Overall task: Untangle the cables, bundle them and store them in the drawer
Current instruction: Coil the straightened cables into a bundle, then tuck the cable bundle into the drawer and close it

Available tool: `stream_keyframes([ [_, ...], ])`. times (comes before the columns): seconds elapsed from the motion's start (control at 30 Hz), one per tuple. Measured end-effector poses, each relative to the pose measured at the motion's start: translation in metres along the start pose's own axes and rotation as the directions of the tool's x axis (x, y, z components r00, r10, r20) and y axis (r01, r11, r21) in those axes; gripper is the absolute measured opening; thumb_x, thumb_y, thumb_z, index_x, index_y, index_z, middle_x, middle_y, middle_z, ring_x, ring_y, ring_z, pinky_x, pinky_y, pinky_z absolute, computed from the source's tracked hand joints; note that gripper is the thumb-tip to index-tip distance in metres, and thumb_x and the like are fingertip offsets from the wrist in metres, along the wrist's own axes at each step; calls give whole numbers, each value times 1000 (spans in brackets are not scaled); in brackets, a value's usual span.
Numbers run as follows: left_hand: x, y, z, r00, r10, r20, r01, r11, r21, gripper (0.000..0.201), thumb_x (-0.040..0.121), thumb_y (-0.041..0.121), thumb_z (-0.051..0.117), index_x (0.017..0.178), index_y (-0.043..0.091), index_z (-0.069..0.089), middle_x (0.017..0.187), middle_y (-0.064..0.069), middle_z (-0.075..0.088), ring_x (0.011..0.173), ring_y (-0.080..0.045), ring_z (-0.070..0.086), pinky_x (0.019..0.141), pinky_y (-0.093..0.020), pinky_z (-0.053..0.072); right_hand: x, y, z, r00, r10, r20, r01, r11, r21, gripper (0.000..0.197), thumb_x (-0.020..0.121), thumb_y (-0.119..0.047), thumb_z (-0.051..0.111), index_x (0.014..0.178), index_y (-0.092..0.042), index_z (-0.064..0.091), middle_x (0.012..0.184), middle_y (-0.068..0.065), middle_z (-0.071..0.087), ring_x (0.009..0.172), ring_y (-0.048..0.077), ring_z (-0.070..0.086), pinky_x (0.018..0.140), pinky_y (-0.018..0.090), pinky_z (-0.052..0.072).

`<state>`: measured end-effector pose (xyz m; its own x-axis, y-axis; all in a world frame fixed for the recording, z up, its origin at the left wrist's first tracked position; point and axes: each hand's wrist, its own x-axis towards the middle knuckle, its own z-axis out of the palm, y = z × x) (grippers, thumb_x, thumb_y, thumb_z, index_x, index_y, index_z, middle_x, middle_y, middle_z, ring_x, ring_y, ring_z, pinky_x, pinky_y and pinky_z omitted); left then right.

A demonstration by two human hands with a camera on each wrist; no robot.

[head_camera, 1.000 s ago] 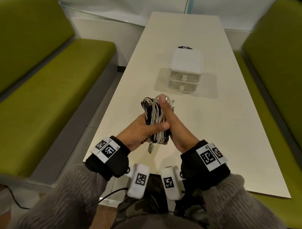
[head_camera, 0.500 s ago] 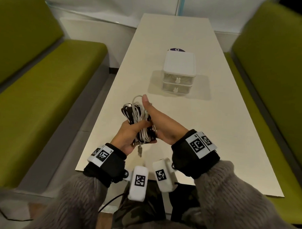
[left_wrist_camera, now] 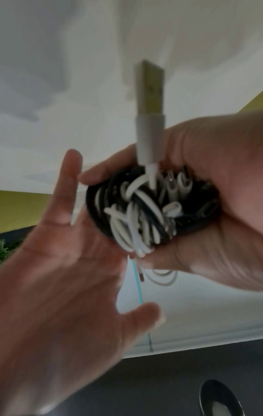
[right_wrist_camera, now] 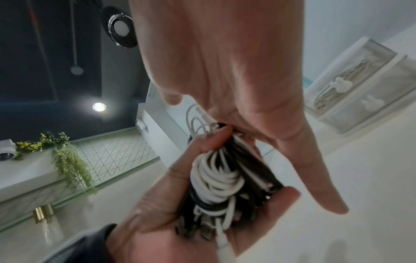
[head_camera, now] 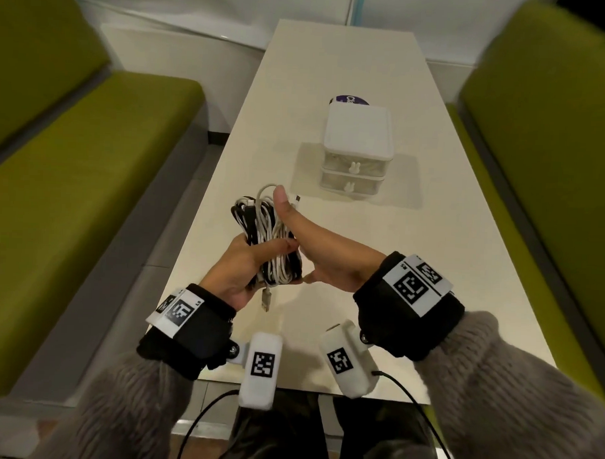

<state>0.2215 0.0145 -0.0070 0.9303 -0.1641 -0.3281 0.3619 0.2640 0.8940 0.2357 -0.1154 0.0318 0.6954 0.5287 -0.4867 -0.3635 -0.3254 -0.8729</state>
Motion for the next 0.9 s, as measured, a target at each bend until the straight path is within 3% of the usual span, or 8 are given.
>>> stream_keyframes([
  [0.1, 11, 2, -3, 998, 25, -61, -24, 1000, 14, 24, 76, -2, 67, 98, 6, 62, 85, -14, 62, 77, -31, 63, 70, -53, 57, -10, -6, -11, 1000, 17, -20, -19, 997, -77, 71, 81, -79, 10, 146, -51, 15, 161, -10, 9, 148, 18, 7, 114, 60, 12],
  [0.2, 20, -1, -12, 992, 29, -126, -26, 999, 29, 17, 79, -4, 65, 93, 4, 60, 71, -10, 55, 65, -27, 59, 73, -58, 55, 9, -6, -39, 976, -64, -207, -6, 947, -321, 78, 82, -80, 6, 150, -42, 12, 161, -3, 7, 148, 21, 4, 116, 59, 8],
  [0.33, 21, -6, -24, 992, 5, -128, 5, 997, 78, 32, 64, 10, 73, 91, 3, 59, 65, -11, 60, 60, -33, 63, 81, -69, 44, 50, -9, -98, 794, -231, -563, -252, 717, -650, 84, 88, -74, 22, 154, -22, 10, 162, 8, -5, 148, 30, -4, 116, 59, 9],
  [0.4, 20, -7, -26, 993, 0, -118, 10, 996, 84, 30, 67, 7, 73, 92, 2, 58, 69, -14, 58, 61, -34, 63, 67, -60, 54, 60, -14, -122, 760, -265, -594, -361, 588, -724, 74, 95, -59, 34, 154, -26, 3, 160, 6, -16, 147, 27, -13, 114, 61, 8],
  [0.47, 19, -7, -25, 995, -12, -100, 21, 996, 83, 33, 66, 7, 73, 95, 2, 58, 72, -15, 56, 62, -34, 63, 57, -48, 57, 72, -20, -140, 759, -255, -598, -420, 511, -750, 75, 95, -53, 43, 152, -32, 0, 160, 6, -19, 147, 26, -16, 113, 63, 8],
  [0.63, 23, -12, -24, 996, -15, -85, 21, 997, 70, 48, 60, 14, 75, 103, -2, 58, 62, -10, 60, 57, -30, 64, 83, -73, 38, 97, -11, -164, 783, -199, -589, -464, 443, -767, 77, 91, -56, 48, 150, -44, -1, 160, 5, -16, 146, 31, -14, 110, 67, 9],
  [0.73, 22, -16, -20, 994, -42, -104, 49, 997, 67, 48, 65, 11, 70, 107, -5, 56, 61, -10, 60, 55, -30, 64, 87, -75, 32, 93, -6, -164, 775, -253, -580, -438, 446, -780, 63, 97, -43, 43, 150, -42, 8, 161, 6, -3, 146, 34, -3, 112, 61, 19],
  [0.9, 18, -19, -6, 993, -42, -110, 55, 992, 114, 22, 70, 1, 71, 89, 2, 59, 64, -11, 57, 55, -28, 61, 72, -61, 54, 66, 4, -150, 824, -256, -505, -355, 462, -813, 51, 101, -35, 35, 148, -44, 18, 160, 9, 9, 145, 34, 7, 115, 54, 19],
])
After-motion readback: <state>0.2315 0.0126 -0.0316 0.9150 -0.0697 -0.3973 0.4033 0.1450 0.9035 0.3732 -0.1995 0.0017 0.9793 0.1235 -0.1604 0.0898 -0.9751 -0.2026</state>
